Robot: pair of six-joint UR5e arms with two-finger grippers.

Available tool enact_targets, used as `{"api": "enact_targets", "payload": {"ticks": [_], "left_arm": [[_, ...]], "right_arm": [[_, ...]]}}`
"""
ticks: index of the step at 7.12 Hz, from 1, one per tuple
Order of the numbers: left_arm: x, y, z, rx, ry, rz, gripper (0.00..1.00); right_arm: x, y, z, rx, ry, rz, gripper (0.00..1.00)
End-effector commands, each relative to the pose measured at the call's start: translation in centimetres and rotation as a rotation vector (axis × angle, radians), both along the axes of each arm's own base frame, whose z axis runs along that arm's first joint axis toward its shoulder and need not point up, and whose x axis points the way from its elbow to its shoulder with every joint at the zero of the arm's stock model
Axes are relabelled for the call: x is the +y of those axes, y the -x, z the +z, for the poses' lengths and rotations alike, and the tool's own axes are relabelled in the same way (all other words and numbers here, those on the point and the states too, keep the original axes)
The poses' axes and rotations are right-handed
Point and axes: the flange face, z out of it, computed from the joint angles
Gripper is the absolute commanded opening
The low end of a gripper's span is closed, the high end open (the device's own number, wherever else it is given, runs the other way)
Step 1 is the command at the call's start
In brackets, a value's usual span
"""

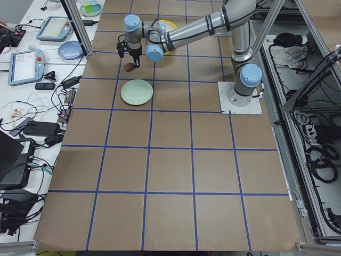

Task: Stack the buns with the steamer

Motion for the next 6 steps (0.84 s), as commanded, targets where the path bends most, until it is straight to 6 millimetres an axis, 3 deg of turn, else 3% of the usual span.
{"api": "enact_targets", "payload": {"ticks": [1, 2, 3, 4, 6], "left_arm": [[6.1, 12.5, 4.7, 0.007, 0.037, -0.104, 0.00], [8.9, 17.9, 5.8, 0.017, 0.060, -0.167, 0.00], [10.4, 21.5, 5.9, 0.004, 0.064, -0.181, 0.00], [11.5, 24.6, 4.7, 0.002, 0.071, -0.168, 0.00], [13.0, 27.9, 1.8, -0.032, 0.046, -0.116, 0.00]], "right_arm": [[0.2, 0.0, 0.2, 0.000, 0.005, 0.000, 1.00], [0.1, 0.0, 0.1, 0.000, 0.005, 0.000, 1.00], [0.1, 0.0, 0.1, 0.000, 0.008, 0.000, 1.00], [0.1, 0.0, 0.1, 0.000, 0.006, 0.000, 1.00], [0.1, 0.0, -0.1, 0.000, 0.005, -0.002, 1.00]]}}
